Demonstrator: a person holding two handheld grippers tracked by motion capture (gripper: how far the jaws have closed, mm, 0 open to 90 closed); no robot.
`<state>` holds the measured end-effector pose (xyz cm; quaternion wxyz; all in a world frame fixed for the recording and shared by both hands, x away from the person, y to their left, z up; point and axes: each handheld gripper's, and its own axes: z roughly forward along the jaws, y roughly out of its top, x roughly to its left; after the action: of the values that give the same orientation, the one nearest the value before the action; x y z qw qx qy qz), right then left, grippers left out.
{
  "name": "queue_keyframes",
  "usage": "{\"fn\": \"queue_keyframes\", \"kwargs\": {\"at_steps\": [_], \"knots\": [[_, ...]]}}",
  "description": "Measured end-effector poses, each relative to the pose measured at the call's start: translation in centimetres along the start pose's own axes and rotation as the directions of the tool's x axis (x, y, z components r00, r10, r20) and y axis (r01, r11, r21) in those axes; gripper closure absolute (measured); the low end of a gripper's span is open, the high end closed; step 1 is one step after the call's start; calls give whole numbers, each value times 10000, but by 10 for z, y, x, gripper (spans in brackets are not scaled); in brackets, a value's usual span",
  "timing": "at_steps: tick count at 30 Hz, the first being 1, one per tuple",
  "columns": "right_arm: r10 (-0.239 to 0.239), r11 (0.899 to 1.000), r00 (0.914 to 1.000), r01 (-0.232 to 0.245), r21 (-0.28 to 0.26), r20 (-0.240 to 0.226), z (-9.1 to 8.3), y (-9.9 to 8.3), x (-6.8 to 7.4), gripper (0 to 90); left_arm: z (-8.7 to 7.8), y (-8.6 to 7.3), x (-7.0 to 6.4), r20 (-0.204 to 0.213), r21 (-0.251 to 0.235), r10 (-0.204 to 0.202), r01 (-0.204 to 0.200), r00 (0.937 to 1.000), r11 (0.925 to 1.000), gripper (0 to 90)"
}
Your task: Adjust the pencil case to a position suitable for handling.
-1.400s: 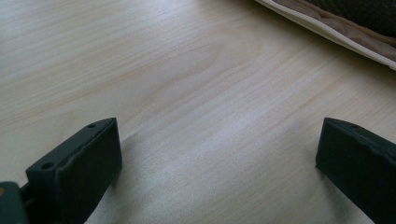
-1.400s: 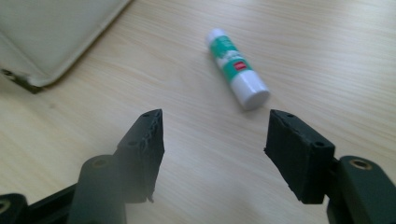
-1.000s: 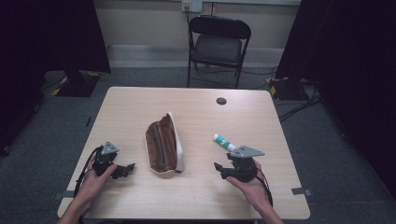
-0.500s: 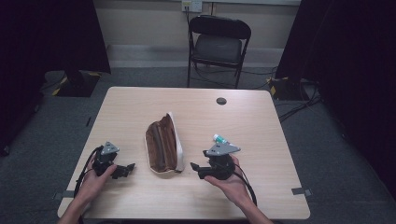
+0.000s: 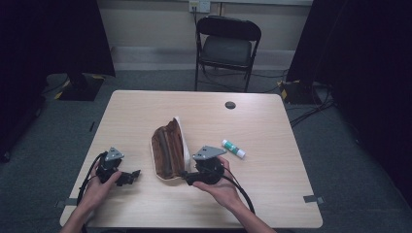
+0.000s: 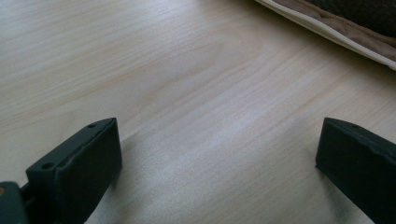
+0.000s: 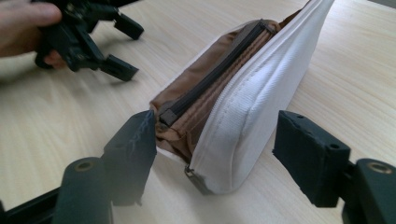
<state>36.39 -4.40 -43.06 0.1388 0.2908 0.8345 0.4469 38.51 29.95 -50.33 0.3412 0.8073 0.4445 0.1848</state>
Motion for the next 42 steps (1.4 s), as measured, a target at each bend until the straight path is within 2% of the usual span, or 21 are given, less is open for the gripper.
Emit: {"fn": "queue_keyframes", "kwargs": {"at_steps": [1,2,5,7,9,12,17,22,27,34,36,37,38,39,42], "knots": [[-70,9999,9999,69,114,142,8,-1,-1,358,0,0,0,-3,8,10,-10,10000,10000,0],[-70,9999,9999,69,114,142,8,-1,-1,358,0,0,0,-2,5,6,-6,10000,10000,0],[128,9995,9995,-137,297,299,21,-2,-7,462,0,0,0,-2,9,12,-12,10000,10000,0],[207,9993,9992,-217,303,348,22,-2,-8,470,0,0,0,-1,0,3,-3,10000,10000,0],[301,9991,9984,-314,267,473,25,-4,-10,525,0,0,0,-1,10,13,-13,10000,10000,0],[338,9990,9982,-351,261,503,25,-5,-11,554,0,0,0,2,1,4,-4,10000,10000,0],[457,9987,9976,-469,222,527,20,-8,-18,662,0,0,0,-3,8,11,-11,10000,10000,0],[468,9986,9978,-480,233,467,15,-11,-23,709,0,0,0,0,5,9,-9,10000,10000,0],[161,9994,9998,-164,301,126,2,-17,-29,750,0,0,0,-3,13,31,-31,10000,10000,0],[114,9996,9996,-106,271,-277,-14,-25,-34,772,0,0,0,-3,7,22,-22,10000,10000,0],[46,9997,9984,-33,227,-570,-23,-29,-36,776,0,0,0,-3,1,15,-15,10000,10000,0],[46,9997,9984,-33,227,-570,-23,-29,-36,776,0,0,0,1,-3,5,-5,10000,10000,0],[-70,9999,9961,79,90,-882,-30,-32,-37,778,0,0,0,2,-3,4,-4,10000,10000,0],[-70,9999,9961,79,90,-882,-30,-32,-37,778,0,0,0,3,3,9,-9,10000,10000,0],[-342,9994,9905,345,-5,-1330,-37,-37,-38,780,0,0,0,3,-2,8,-8,10000,10000,0]]}}
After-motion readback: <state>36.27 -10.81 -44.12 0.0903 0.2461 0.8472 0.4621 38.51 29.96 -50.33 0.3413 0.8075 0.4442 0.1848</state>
